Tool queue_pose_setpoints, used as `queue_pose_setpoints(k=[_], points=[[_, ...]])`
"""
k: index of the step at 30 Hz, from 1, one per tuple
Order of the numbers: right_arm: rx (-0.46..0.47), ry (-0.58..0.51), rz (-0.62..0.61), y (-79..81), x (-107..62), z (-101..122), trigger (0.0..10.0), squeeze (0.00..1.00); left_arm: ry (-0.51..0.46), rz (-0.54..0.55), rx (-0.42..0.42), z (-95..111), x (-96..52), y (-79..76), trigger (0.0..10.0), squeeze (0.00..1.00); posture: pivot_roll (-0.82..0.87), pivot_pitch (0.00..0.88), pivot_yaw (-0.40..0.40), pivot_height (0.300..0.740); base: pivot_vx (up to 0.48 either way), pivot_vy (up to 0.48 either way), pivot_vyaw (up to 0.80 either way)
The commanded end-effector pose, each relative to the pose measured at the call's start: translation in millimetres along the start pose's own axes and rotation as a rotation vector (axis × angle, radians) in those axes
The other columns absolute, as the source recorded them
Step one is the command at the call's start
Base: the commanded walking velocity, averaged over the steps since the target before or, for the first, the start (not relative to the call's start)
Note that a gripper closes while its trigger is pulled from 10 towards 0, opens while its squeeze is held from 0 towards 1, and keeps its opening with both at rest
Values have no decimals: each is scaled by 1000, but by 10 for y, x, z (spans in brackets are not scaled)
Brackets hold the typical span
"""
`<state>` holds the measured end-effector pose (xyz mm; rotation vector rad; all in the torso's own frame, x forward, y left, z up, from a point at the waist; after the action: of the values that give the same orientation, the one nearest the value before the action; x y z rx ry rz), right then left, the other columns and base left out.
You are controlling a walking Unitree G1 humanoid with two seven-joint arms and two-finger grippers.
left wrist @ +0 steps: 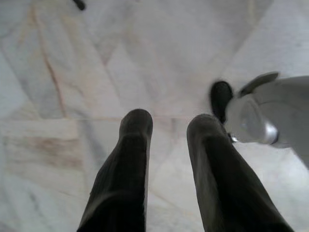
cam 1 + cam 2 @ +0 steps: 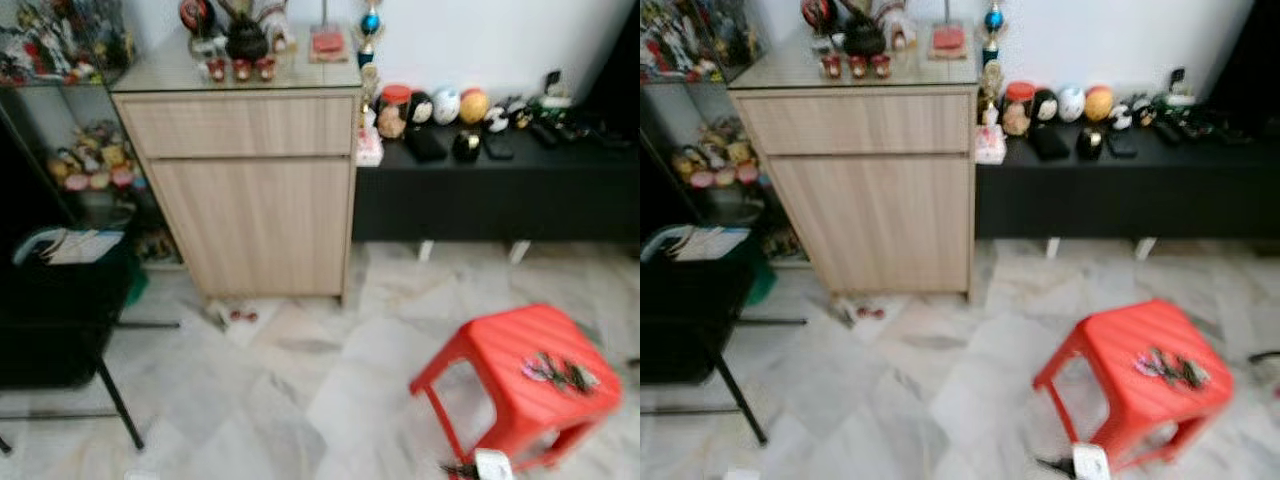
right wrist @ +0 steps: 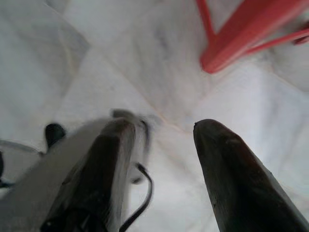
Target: Hang keys on a hook
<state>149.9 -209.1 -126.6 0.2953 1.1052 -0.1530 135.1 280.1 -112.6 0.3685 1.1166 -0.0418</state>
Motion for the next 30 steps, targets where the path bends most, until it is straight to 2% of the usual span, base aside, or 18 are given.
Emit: queue_pose_setpoints(k=[1,24,30], points=[[4,-11,-16,-64,-13,30,10000,0,-10,-10,1,31,6,-16,10000,0,-5,0,3,740,0,-480,0],[6,-20,-18,-67,-14,40,10000,0,-11,-14,1,31,6,-18,10000,0,-16,0,9,740,0,-480,0],[15,-63,-18,-59,-15,85,10000,0,-12,-3,-4,31,5,-5,10000,0,-27,0,15,740,0,-52,0]])
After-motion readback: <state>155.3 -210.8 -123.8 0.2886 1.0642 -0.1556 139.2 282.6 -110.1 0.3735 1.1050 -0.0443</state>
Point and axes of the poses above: a point about 5 cm out from each wrist's last joint towards the gripper, its own x axis pointing out of the wrist towards the gripper, its own z axis along the axis of the wrist's last joint, y = z × x, the point moved 3 cm from there along x, pointing out of the wrist towards the gripper, and after that the axes turned 11 degrees about x, right-handed, at the moved point
